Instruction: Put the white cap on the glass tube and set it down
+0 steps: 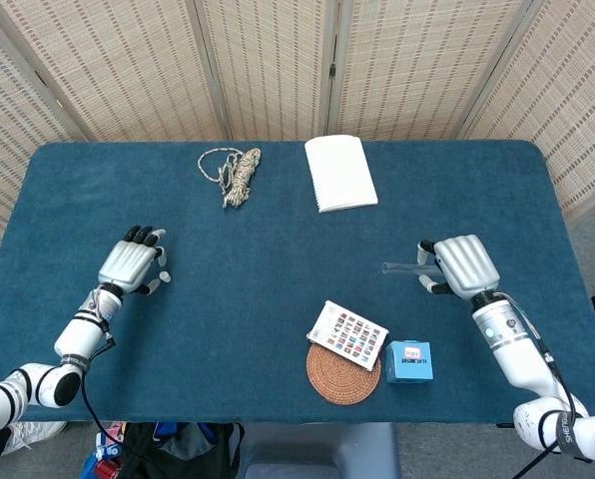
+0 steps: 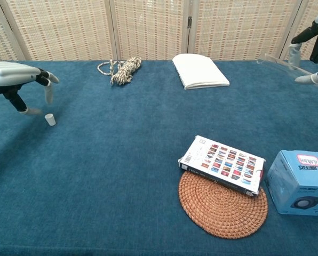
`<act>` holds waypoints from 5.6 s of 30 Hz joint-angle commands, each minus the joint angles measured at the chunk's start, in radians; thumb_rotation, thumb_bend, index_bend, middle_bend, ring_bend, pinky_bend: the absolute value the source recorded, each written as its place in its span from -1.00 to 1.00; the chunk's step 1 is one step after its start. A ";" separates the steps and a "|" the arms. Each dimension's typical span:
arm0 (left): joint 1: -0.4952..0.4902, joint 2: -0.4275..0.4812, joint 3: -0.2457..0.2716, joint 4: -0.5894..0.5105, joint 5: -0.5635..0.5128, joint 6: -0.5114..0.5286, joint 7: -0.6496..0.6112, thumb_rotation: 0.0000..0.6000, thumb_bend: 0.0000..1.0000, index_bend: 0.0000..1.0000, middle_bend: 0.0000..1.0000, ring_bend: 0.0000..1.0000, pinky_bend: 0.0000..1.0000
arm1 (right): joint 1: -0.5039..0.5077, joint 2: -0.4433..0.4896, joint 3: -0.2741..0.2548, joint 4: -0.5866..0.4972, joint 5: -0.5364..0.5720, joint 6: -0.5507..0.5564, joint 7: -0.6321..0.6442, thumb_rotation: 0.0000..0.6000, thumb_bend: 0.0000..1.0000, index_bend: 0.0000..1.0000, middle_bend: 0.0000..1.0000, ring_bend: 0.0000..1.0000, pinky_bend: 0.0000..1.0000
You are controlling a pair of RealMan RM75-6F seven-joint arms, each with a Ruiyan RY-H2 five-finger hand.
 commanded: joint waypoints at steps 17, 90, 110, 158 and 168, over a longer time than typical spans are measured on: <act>-0.013 -0.056 -0.009 0.051 -0.056 -0.052 0.099 1.00 -0.40 -0.21 -1.00 -1.00 -1.00 | 0.003 -0.011 0.000 0.023 -0.002 -0.016 0.014 1.00 0.66 0.63 1.00 1.00 1.00; -0.015 -0.112 -0.044 0.141 -0.079 -0.108 0.094 1.00 -0.32 -0.05 -1.00 -1.00 -1.00 | 0.007 -0.016 0.001 0.038 0.009 -0.032 0.018 1.00 0.66 0.65 1.00 1.00 1.00; 0.005 0.038 -0.123 -0.084 0.015 -0.026 -0.048 1.00 -0.26 0.13 -0.90 -1.00 -1.00 | 0.014 -0.045 0.006 0.040 -0.028 -0.026 0.055 1.00 0.66 0.68 1.00 1.00 1.00; -0.072 0.192 -0.248 -0.620 -0.026 0.167 -0.046 1.00 -0.26 0.11 -0.90 -1.00 -1.00 | 0.274 -0.609 0.135 0.477 -0.167 -0.049 0.468 1.00 0.66 0.72 1.00 1.00 1.00; -0.080 0.160 -0.240 -0.610 -0.020 0.204 -0.011 1.00 -0.26 0.11 -0.90 -1.00 -1.00 | 0.281 -0.623 0.142 0.496 -0.157 -0.044 0.479 1.00 0.67 0.72 1.00 1.00 1.00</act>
